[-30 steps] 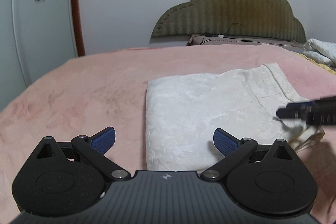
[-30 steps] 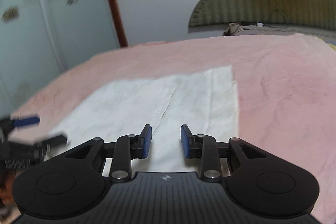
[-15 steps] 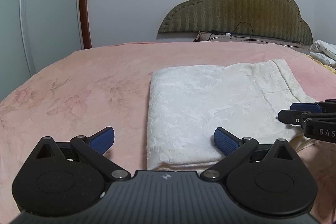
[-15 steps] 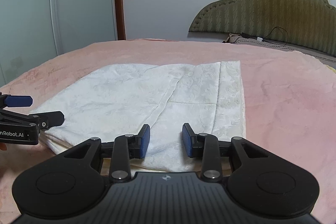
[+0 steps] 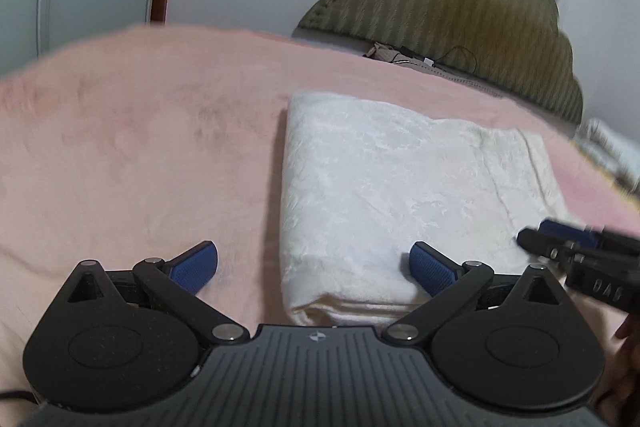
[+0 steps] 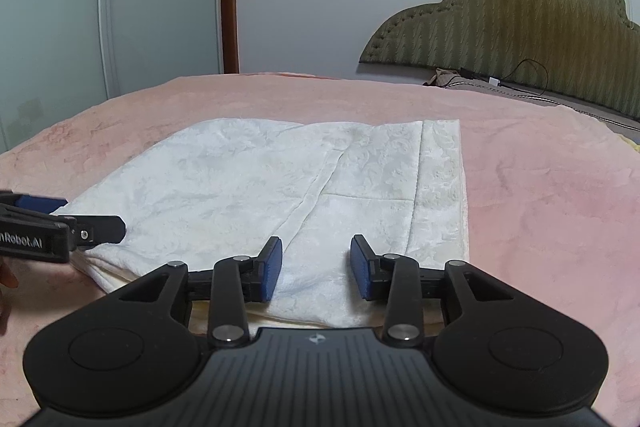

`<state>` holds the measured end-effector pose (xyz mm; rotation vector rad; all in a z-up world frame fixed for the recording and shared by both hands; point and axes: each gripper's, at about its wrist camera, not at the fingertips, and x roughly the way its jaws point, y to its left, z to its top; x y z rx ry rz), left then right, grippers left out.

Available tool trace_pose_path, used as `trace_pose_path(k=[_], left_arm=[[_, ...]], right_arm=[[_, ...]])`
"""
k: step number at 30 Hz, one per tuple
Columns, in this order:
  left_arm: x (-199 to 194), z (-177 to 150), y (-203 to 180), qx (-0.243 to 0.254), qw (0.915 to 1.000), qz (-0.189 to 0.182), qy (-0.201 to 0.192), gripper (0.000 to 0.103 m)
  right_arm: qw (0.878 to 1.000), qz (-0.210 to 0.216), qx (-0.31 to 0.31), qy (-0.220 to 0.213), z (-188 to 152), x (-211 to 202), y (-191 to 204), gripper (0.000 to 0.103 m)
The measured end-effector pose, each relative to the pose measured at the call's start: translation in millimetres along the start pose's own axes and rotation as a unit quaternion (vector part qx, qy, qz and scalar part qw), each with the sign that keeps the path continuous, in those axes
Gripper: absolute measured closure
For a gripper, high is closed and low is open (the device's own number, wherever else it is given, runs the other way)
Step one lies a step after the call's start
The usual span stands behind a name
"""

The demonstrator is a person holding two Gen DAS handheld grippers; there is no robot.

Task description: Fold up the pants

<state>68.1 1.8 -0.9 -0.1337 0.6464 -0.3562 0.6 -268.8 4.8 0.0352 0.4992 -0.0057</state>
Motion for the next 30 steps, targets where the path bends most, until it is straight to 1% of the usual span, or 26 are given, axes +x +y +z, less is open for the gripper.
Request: trace_pose_path(k=[3,4,5,6,7,9,10,11,13,15,17,18,20,21,22,23,24,25,26,28,29,30], left_arm=[[-6,0,6,-0.013,0.9998,-0.016,-0.008,0.000],[-6,2,8,-0.012,0.9996,-0.023,-0.007,0.000],[-5,5,10,-0.010,0.9995,-0.031,-0.004,0.000],[-4,10,13,-0.009,0.9992,-0.039,-0.001,0.000],[-2,15,16,-0.010,0.9990,-0.043,0.000,0.000],[6,28,22,-0.024,0.9984,-0.049,0.011,0.000],[13,35,26,-0.038,0.9971,-0.061,0.024,0.000],[21,41,31,-0.053,0.9950,-0.076,0.036,0.000],[37,51,40,-0.089,0.9896,-0.098,0.056,0.001],[49,57,46,-0.115,0.9845,-0.112,0.070,0.001],[59,64,48,-0.120,0.9816,-0.127,0.078,0.001],[63,66,48,-0.117,0.9806,-0.133,0.085,0.001],[70,70,44,-0.105,0.9806,-0.136,0.094,0.001],[73,72,39,-0.098,0.9814,-0.136,0.095,0.003],[75,72,35,-0.091,0.9820,-0.135,0.095,0.008],[76,72,30,-0.084,0.9828,-0.135,0.094,0.015],[77,71,25,-0.078,0.9826,-0.138,0.096,0.043],[77,70,22,-0.071,0.9849,-0.125,0.096,0.052],[75,69,19,-0.062,0.9879,-0.110,0.089,0.061],[69,67,18,-0.047,0.9905,-0.107,0.071,0.084],[65,67,20,-0.048,0.9911,-0.109,0.059,0.088],[60,68,21,-0.052,0.9913,-0.111,0.048,0.093]], right_arm=[[1.000,0.006,0.005,-0.008,0,-4,-2,0.064],[1.000,0.011,0.011,-0.020,-1,-9,-4,0.050],[0.999,0.017,0.022,-0.040,-1,-16,-8,0.031],[0.997,0.019,0.038,-0.058,-1,-23,-15,0.026],[0.996,0.018,0.054,-0.068,1,-28,-24,0.022],[0.995,0.009,0.074,-0.062,9,-30,-45,0.022],[0.995,0.005,0.084,-0.057,13,-28,-56,0.022],[0.994,0.010,0.099,-0.042,18,-23,-70,0.022],[0.990,0.041,0.138,-0.002,26,-7,-96,0.022],[0.978,0.075,0.187,0.047,28,17,-120,0.022],[0.965,0.107,0.228,0.077,25,36,-135,0.022],[0.956,0.131,0.245,0.092,22,45,-141,0.022],[0.946,0.169,0.262,0.089,19,54,-146,0.021],[0.941,0.183,0.269,0.091,19,57,-147,0.021],[0.937,0.196,0.275,0.093,20,61,-146,0.026],[0.936,0.194,0.276,0.098,20,64,-143,0.038],[0.942,0.181,0.264,0.100,22,65,-137,0.043],[0.949,0.170,0.245,0.101,25,66,-130,0.053],[0.954,0.164,0.230,0.101,29,67,-124,0.061],[0.956,0.165,0.224,0.091,33,63,-118,0.070],[0.958,0.164,0.222,0.084,34,60,-116,0.074],[0.959,0.163,0.219,0.075,36,57,-114,0.076]])
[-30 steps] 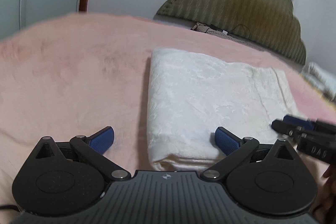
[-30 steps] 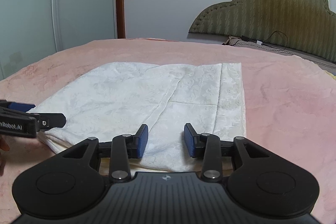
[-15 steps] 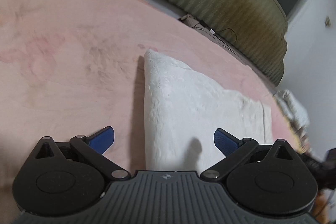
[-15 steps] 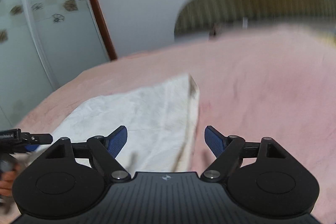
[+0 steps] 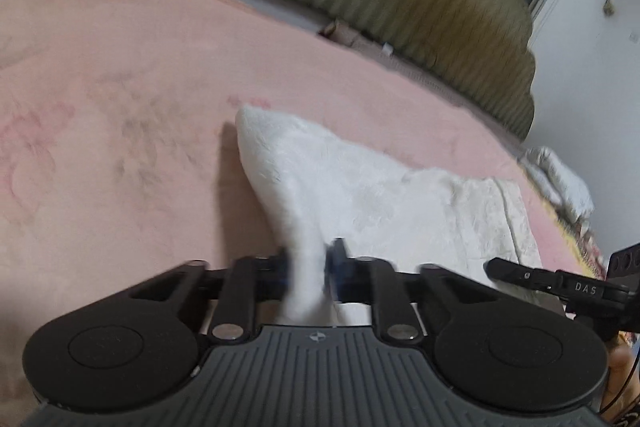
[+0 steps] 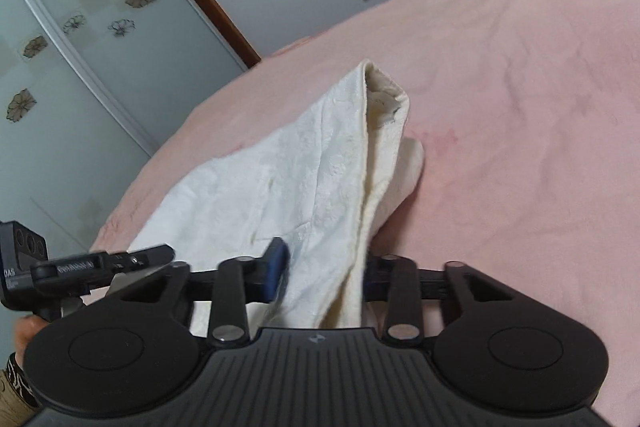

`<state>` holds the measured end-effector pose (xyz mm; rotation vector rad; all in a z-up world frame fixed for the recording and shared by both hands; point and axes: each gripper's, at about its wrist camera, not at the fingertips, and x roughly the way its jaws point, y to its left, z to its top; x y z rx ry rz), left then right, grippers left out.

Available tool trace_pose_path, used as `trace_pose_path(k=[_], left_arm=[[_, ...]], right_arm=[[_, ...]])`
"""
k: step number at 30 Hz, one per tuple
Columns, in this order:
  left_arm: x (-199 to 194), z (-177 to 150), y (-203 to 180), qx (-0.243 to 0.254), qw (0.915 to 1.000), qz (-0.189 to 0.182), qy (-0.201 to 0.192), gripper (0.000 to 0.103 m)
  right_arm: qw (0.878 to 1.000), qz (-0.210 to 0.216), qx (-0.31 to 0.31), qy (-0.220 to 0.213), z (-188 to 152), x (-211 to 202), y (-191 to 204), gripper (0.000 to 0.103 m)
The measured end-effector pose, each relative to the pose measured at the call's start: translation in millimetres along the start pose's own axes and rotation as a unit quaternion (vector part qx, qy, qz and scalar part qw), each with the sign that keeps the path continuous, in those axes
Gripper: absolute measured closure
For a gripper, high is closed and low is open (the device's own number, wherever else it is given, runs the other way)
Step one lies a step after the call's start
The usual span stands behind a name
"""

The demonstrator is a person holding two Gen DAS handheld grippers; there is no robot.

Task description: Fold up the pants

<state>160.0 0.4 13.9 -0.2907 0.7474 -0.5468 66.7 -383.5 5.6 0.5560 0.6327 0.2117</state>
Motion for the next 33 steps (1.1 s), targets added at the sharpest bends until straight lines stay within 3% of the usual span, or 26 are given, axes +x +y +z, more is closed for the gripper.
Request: trace_pose_path(k=[4,8,10,13,16,18,19,20,22,24,27,29,31,33], left_arm=[[-21,3,-11,0.035,0.9979,0.019,-0.051,0.093],[-43,13,-28,0.100,0.9866,0.061,-0.113,0.094],[-49,25,-26,0.112,0.9828,0.075,-0.127,0.093],[-44,43,-10,0.105,0.9830,0.099,-0.113,0.087],[-24,50,21,0.072,0.9859,0.139,-0.059,0.073],[-16,46,37,0.057,0.9840,0.163,-0.045,0.071],[-17,43,43,0.050,0.9835,0.168,-0.047,0.069],[-21,39,48,0.039,0.9838,0.166,-0.054,0.068],[-38,34,57,0.011,0.9840,0.163,-0.070,0.055],[-56,25,58,-0.007,0.9818,0.166,-0.093,0.046],[-67,9,41,0.035,0.9787,0.175,-0.101,0.029],[-57,-6,26,0.099,0.9716,0.202,-0.072,0.025],[-46,-16,21,0.142,0.9589,0.233,-0.079,0.023],[-53,-19,19,0.131,0.9547,0.250,-0.093,0.024]], right_arm=[[0.999,-0.007,-0.039,-0.027,5,-4,23,0.081],[0.995,0.013,-0.083,-0.052,18,-4,52,0.082],[0.993,0.020,-0.097,-0.060,25,2,67,0.082],[0.994,0.022,-0.090,-0.064,36,19,80,0.082],[0.998,-0.003,-0.051,-0.027,42,51,81,0.077],[0.997,-0.054,-0.054,0.012,35,73,79,0.067],[0.994,-0.082,-0.063,0.021,30,79,79,0.050],[0.993,-0.096,-0.073,0.021,23,78,77,0.039],[0.992,-0.097,-0.074,0.005,13,65,74,0.038],[0.991,-0.117,-0.051,-0.044,5,40,75,0.038],[0.988,-0.083,-0.082,-0.102,-13,4,87,0.036],[0.987,-0.056,-0.118,-0.094,-26,-2,98,0.037],[0.985,-0.053,-0.149,-0.063,-38,4,103,0.035],[0.980,-0.102,-0.166,-0.039,-48,12,103,0.035]])
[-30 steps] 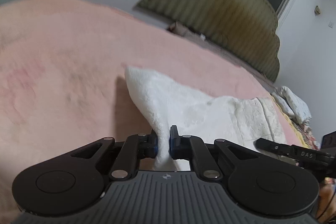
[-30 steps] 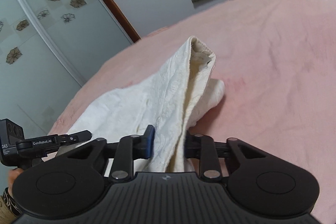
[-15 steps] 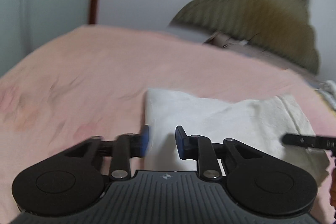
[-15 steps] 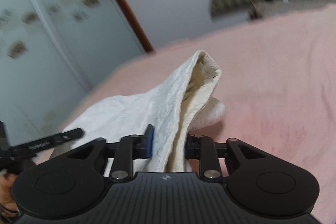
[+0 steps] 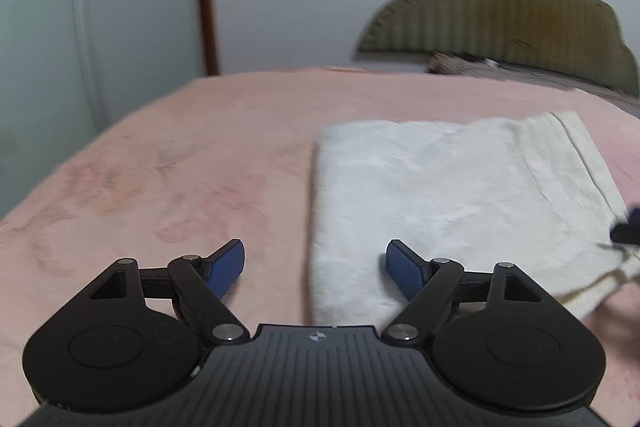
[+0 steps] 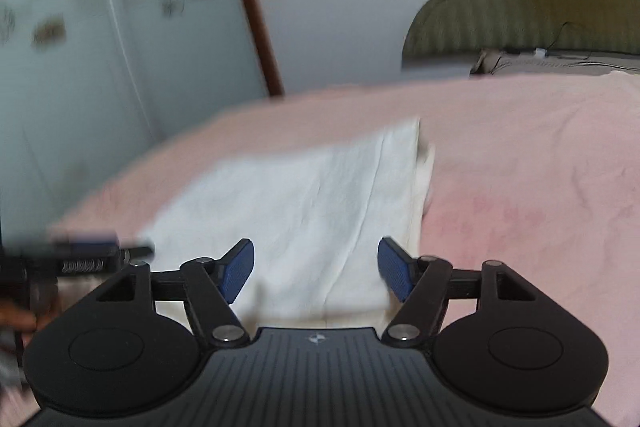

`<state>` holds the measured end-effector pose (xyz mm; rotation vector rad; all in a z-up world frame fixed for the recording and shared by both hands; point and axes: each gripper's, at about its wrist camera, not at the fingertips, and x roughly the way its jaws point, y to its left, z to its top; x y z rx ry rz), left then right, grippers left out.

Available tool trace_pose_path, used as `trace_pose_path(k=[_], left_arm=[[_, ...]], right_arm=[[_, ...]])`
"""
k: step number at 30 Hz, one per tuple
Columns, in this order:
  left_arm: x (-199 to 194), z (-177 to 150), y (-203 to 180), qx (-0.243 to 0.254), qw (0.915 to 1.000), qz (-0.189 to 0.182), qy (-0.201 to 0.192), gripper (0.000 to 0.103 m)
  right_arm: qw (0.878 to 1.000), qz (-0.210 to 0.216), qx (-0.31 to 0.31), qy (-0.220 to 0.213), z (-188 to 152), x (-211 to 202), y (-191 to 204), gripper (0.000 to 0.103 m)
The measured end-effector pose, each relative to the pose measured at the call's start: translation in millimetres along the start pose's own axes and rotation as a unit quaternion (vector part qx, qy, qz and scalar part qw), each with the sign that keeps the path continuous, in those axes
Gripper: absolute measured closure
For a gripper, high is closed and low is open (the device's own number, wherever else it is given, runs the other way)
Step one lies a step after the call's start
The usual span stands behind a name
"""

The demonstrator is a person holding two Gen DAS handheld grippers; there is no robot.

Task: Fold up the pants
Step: 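Open the right gripper and release the folded pants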

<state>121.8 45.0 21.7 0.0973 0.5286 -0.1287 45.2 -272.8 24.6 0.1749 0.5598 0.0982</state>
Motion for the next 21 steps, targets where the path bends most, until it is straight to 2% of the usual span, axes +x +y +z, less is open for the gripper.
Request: trace_pose_path(k=[2,3,4,6,7,8,10,14,18,21], left_arm=[[-15,2,4,-0.020,0.9998,-0.004,-0.005,0.026],[-24,2,5,-0.021,0.9996,-0.010,-0.014,0.024],[-35,0,3,-0.019,0.9995,-0.014,-0.021,0.020],[-52,-4,-4,-0.010,0.9994,-0.026,-0.021,0.010],[-60,-9,-7,-0.006,0.9991,-0.034,-0.024,0.006],[-65,-13,-9,-0.001,0.9990,-0.037,-0.025,0.005],[-71,-23,-18,0.013,0.9990,-0.039,-0.017,0.005],[-63,-40,-23,0.030,0.9990,-0.034,0.008,0.005],[-46,-47,-16,0.010,0.9989,-0.007,0.046,0.005],[-40,-48,-11,-0.001,0.9980,-0.008,0.063,0.000]], right_arm=[[0.999,-0.045,0.014,0.006,-1,-4,2,0.033],[0.998,-0.049,0.031,0.006,-1,-10,4,0.033],[0.998,-0.041,0.044,0.001,-4,-19,7,0.033],[0.999,-0.023,0.043,-0.010,-8,-32,14,0.023],[0.999,-0.020,0.032,-0.010,-10,-37,24,0.015],[1.000,-0.019,0.016,-0.008,-13,-42,33,0.011],[0.999,-0.016,-0.031,-0.002,-18,-48,55,0.011],[0.992,-0.039,-0.122,0.000,-31,-55,98,0.010],[0.997,0.001,-0.072,0.017,-32,-46,99,0.002],[0.997,-0.043,-0.050,0.052,-36,-31,100,0.002]])
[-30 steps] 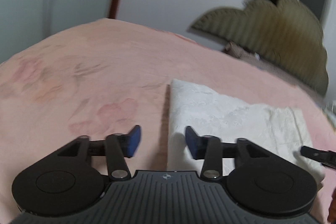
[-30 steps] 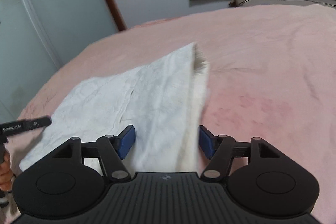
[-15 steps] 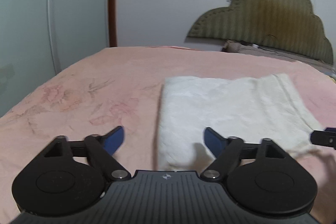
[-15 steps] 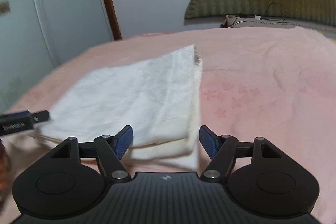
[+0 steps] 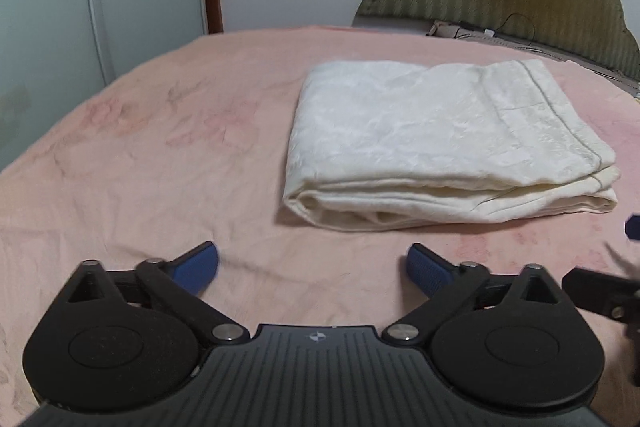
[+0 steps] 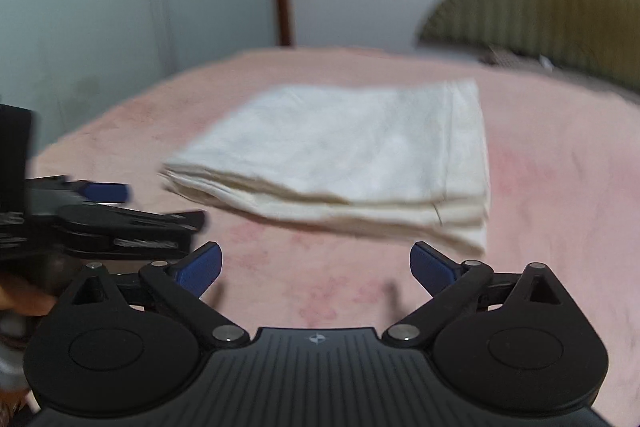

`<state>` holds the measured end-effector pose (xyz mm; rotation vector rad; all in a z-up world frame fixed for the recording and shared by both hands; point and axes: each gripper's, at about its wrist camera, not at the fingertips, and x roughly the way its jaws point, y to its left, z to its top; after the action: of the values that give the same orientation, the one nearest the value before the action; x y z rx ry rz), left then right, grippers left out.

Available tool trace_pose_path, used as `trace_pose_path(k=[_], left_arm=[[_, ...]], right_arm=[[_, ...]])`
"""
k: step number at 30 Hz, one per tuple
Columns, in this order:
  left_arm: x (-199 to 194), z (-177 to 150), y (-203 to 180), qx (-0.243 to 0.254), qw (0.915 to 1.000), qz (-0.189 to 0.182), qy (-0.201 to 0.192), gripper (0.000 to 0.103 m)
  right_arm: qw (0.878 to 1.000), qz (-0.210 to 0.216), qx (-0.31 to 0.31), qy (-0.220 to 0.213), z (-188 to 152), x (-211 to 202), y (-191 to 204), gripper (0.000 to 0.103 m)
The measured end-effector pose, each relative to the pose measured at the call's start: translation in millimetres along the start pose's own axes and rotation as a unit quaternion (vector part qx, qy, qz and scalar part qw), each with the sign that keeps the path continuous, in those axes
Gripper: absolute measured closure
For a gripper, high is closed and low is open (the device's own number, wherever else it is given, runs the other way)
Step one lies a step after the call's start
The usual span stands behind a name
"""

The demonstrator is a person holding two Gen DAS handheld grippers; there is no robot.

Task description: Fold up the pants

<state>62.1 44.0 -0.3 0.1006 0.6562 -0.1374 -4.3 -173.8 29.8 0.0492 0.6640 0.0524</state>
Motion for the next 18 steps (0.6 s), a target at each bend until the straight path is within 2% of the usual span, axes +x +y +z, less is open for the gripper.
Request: trace_pose_path(k=[3,8,11,15,18], left_arm=[[1,-1,0,0.002,1.0000,0.002,0.006,0.000],[0,-1,3,-0.009,0.9999,-0.004,0.010,0.000],[1,-1,2,-0.008,0.9999,-0.004,0.011,0.000],[0,-1,3,-0.010,0.9999,-0.005,0.011,0.000],[0,-1,3,-0.010,0.9999,-0.005,0.011,0.000]], right_arm=[[1.000,-0.012,0.000,0.015,-1,8,4,0.002],[1.000,-0.020,0.015,-0.005,0,-3,7,0.002],[0.999,-0.017,0.045,-0.011,3,-10,0,0.002],[0.991,0.030,0.128,0.007,8,-19,-19,0.002],[0.975,0.087,0.204,0.020,11,-28,-29,0.002]])
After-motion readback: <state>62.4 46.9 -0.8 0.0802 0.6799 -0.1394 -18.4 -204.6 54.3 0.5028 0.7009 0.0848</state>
